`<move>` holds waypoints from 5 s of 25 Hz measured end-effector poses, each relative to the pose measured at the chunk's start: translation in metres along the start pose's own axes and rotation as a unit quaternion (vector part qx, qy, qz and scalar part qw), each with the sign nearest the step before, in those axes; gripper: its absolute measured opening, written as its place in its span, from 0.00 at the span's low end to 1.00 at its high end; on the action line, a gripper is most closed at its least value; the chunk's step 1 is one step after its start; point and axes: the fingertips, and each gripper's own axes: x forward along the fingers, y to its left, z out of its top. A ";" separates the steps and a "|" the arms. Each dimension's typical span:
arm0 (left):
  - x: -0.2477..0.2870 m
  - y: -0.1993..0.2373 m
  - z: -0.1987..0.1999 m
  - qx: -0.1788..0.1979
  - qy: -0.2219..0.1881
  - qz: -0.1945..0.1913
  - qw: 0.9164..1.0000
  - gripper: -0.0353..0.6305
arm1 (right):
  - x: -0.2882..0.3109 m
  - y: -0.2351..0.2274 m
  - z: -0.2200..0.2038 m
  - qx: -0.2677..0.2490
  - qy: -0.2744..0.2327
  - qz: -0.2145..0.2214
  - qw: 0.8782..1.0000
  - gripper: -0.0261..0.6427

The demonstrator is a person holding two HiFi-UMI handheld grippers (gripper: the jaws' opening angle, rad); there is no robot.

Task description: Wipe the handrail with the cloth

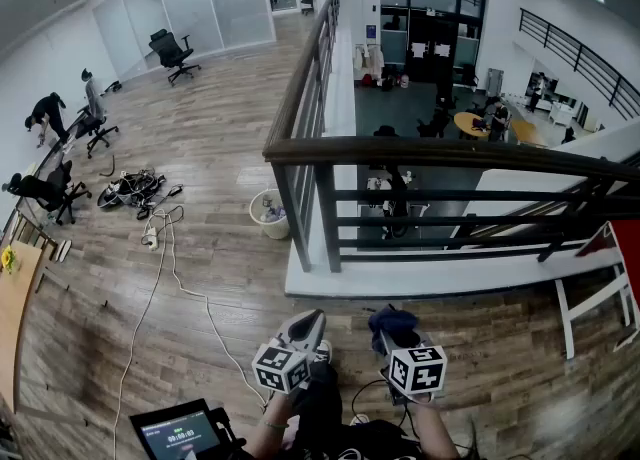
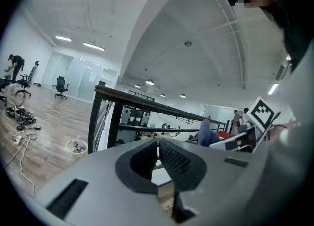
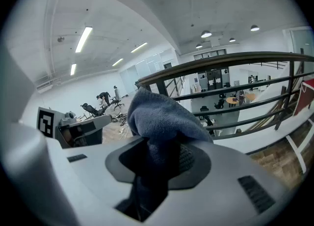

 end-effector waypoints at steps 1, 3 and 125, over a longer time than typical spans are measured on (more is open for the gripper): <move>0.010 0.017 0.007 0.001 -0.001 0.003 1.000 0.06 | 0.016 0.002 0.012 -0.001 -0.001 0.002 1.000 0.20; 0.028 0.052 0.020 0.003 -0.001 0.007 1.000 0.06 | 0.048 0.006 0.036 -0.005 -0.004 0.005 1.000 0.20; 0.473 0.002 0.052 -0.012 0.080 -0.075 0.994 0.06 | 0.101 -0.572 0.324 0.039 -0.116 -0.167 0.978 0.20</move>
